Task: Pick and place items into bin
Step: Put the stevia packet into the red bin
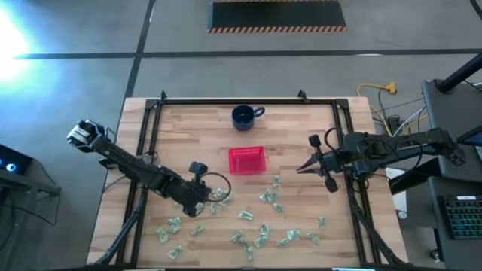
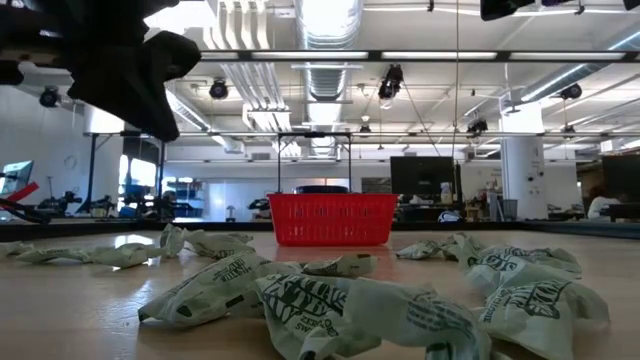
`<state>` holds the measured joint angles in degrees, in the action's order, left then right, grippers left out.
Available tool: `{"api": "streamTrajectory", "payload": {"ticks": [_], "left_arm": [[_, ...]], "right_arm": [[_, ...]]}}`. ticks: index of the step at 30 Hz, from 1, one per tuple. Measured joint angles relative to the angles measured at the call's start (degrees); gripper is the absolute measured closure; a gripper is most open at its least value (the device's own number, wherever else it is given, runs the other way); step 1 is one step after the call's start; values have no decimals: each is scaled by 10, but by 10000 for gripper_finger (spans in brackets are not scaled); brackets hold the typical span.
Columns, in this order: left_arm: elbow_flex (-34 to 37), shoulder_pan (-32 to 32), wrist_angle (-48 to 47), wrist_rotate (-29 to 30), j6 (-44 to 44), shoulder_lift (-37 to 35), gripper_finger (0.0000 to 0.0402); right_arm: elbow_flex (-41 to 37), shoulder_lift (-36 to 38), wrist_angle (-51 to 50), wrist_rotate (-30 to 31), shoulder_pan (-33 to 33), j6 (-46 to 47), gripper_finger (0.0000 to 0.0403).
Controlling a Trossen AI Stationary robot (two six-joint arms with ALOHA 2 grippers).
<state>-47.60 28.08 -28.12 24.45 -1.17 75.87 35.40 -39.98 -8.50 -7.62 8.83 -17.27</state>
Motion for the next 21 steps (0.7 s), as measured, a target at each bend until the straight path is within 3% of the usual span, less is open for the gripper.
{"api": "streamTrajectory", "payload": {"ticks": [8, 21], "left_arm": [[-12, -8, -36, 11, 15, 29, 392], [-12, -20, -19, 10, 16, 94, 284]], "right_arm": [[-15, 11, 46, -5, 8, 4, 380], [-19, 13, 51, -35, 36, -1, 380]]}}
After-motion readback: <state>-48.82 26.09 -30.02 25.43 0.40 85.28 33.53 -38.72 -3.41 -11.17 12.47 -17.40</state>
